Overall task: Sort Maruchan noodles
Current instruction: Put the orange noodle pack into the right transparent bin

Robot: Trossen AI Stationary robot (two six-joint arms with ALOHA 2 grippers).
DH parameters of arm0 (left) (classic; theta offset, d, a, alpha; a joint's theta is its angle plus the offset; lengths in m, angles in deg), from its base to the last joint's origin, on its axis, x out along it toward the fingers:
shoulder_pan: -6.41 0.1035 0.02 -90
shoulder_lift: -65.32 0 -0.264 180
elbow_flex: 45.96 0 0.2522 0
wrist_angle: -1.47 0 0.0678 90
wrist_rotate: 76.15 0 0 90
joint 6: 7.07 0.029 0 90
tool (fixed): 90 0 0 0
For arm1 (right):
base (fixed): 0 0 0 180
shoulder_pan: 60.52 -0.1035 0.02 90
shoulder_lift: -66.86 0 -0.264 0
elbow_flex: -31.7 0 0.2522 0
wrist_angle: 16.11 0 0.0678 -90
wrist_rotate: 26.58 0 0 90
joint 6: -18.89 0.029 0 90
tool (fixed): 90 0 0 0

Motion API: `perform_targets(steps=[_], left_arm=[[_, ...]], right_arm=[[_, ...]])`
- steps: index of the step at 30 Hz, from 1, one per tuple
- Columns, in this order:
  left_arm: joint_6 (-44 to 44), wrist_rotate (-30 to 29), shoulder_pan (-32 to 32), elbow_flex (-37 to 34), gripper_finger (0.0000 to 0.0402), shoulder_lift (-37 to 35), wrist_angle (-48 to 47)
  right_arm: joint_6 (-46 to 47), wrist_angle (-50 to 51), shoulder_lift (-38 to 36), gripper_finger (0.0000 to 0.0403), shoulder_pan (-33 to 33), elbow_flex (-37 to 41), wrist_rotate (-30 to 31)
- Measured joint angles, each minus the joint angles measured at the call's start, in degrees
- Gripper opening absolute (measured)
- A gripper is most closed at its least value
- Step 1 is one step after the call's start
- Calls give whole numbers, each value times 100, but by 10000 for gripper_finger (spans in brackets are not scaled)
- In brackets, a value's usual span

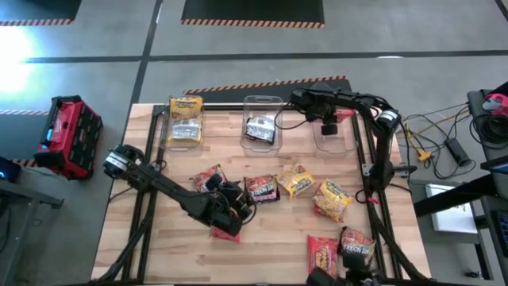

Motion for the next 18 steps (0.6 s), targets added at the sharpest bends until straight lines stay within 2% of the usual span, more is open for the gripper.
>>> perform_targets(steps=[9,18], left_arm=[[0,-4,124,0,166,0,-124],[0,-13,257,0,166,-2,-320]], right_arm=[[-952,-535,344,109,33,0,183],[-1116,-844,427,110,113,0,267]])
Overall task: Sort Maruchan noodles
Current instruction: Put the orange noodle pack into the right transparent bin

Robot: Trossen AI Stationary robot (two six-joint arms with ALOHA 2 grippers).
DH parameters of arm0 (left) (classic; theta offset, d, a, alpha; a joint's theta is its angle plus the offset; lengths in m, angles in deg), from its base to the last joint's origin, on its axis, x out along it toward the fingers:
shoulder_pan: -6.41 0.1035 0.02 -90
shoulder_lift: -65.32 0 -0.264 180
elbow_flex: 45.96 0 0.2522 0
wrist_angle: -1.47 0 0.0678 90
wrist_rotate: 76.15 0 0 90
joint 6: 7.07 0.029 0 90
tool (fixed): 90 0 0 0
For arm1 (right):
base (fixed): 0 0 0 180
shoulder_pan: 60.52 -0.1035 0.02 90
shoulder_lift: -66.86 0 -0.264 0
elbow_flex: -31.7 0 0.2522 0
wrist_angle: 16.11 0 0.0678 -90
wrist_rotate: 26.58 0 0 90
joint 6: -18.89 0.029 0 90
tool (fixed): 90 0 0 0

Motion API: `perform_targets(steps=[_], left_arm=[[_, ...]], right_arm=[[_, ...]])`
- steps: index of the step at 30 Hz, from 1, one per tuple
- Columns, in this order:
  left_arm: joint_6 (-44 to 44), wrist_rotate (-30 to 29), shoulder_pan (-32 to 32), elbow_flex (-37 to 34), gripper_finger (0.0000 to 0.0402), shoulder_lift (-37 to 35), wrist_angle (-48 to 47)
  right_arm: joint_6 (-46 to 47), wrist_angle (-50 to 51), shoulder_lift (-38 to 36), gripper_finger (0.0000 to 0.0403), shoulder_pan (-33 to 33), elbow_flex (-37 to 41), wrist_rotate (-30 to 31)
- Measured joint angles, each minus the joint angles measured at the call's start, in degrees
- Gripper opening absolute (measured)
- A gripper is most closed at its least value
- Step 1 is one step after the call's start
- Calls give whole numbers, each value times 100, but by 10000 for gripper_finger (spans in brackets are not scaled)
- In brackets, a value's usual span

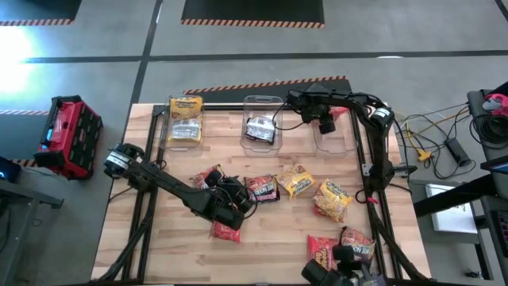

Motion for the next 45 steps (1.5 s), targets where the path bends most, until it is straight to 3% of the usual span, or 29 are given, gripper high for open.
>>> perform_targets(steps=[5,15,27,45], left_arm=[[0,-2,80,0,166,-2,-81],[0,-1,114,0,166,-4,-152],[-7,2,238,0,166,-7,-268],[-105,2,247,0,166,-11,-282]], right_arm=[[-302,-200,-2,128,25,0,-23],[-1334,-352,-17,174,81,-1,-758],[-1376,-695,-256,216,395,0,-776],[-1087,-1519,-1313,222,376,2,-759]])
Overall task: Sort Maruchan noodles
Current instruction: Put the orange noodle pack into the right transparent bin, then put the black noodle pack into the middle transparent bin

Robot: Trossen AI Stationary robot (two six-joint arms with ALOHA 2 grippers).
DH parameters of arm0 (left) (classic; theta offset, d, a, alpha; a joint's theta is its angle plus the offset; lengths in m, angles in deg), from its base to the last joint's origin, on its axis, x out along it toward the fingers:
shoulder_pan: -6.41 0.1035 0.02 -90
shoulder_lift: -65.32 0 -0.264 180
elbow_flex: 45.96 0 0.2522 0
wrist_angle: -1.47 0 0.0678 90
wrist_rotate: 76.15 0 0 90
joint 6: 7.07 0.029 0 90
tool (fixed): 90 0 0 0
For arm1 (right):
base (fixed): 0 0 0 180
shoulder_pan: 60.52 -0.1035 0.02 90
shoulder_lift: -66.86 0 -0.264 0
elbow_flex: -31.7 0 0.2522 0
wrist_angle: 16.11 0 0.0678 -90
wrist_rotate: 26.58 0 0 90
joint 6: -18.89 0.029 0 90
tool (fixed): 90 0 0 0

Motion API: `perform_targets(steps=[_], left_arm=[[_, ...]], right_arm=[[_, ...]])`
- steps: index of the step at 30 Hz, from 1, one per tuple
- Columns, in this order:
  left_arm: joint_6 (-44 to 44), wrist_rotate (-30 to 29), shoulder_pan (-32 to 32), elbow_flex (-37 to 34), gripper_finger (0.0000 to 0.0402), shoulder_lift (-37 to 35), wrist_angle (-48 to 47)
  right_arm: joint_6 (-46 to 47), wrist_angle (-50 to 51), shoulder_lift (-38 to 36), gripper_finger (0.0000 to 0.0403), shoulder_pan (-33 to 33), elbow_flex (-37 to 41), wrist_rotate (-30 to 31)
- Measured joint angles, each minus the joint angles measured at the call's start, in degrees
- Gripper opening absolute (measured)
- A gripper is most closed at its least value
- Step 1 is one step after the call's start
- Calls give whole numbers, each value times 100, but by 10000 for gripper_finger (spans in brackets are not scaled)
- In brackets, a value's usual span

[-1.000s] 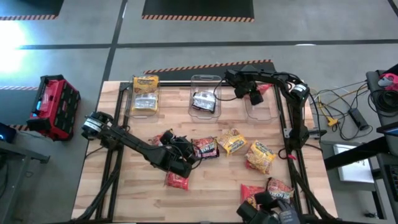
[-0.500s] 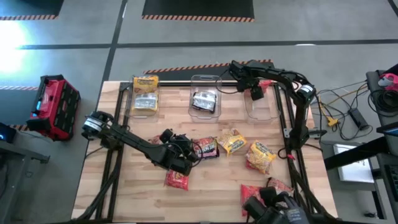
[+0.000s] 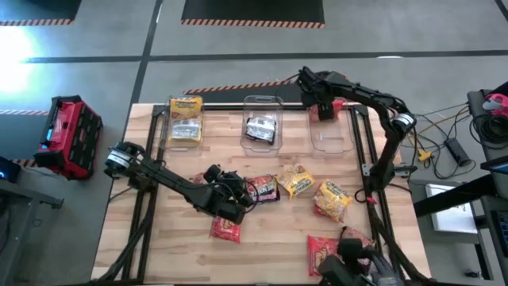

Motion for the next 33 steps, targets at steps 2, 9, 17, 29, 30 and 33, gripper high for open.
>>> perform_targets(steps=[2,9,17,29,30,33], left_arm=[[0,0,0,0,166,-2,-4],[-4,13,0,0,166,-2,2],[-152,650,-84,0,166,-2,1125],[-380,817,-841,-76,166,0,1938],[-462,820,-906,-96,166,0,1939],[-597,1039,-1105,-173,166,4,1924]], right_arm=[[237,5,-252,222,-29,0,-23],[2641,191,-1154,222,-291,-2,-1503],[5780,1208,-1846,222,-1101,-1,-3200],[8537,1252,-2579,222,-3915,675,-3136],[8830,1147,-2590,221,-4165,791,-3103],[9659,697,-2588,221,-4882,1181,-2990]])
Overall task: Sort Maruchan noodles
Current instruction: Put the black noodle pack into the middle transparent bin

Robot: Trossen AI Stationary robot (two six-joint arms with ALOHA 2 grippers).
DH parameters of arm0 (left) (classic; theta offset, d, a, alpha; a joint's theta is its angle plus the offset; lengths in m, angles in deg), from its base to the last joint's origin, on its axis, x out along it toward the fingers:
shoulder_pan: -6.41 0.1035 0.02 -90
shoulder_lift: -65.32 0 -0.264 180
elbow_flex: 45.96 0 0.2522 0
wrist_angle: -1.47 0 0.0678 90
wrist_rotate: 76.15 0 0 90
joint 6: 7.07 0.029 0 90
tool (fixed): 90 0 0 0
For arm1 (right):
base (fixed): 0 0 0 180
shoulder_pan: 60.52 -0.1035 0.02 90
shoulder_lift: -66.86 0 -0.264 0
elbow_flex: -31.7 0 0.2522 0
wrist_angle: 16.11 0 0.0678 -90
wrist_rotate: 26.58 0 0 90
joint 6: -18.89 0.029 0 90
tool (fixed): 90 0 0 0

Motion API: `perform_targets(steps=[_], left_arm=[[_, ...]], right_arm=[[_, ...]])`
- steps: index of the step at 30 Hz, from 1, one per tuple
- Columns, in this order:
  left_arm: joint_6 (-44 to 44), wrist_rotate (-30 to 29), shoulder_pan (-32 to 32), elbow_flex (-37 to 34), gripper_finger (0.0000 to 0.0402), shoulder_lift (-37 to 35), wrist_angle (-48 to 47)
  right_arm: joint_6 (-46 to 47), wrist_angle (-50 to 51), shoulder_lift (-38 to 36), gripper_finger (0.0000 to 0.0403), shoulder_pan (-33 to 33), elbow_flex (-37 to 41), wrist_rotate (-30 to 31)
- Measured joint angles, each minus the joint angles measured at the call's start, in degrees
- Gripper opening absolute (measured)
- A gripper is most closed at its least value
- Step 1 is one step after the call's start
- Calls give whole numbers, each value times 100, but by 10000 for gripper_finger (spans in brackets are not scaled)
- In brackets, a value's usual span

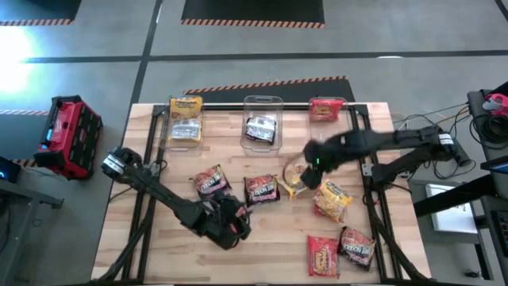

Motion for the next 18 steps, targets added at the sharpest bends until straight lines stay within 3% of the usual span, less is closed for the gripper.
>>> perform_targets(steps=[6,10,13,18], left_arm=[[-203,929,-429,-22,166,3,0],[-203,969,-676,-17,166,3,6],[-218,826,-652,-19,166,4,2],[-31,751,-193,-46,166,5,-65]], right_arm=[[902,-1805,48,221,-1279,739,-7],[938,-3467,110,221,-1862,1291,-7],[954,-4369,218,221,-2015,1654,-1],[954,-4360,394,221,-1772,1863,161]])
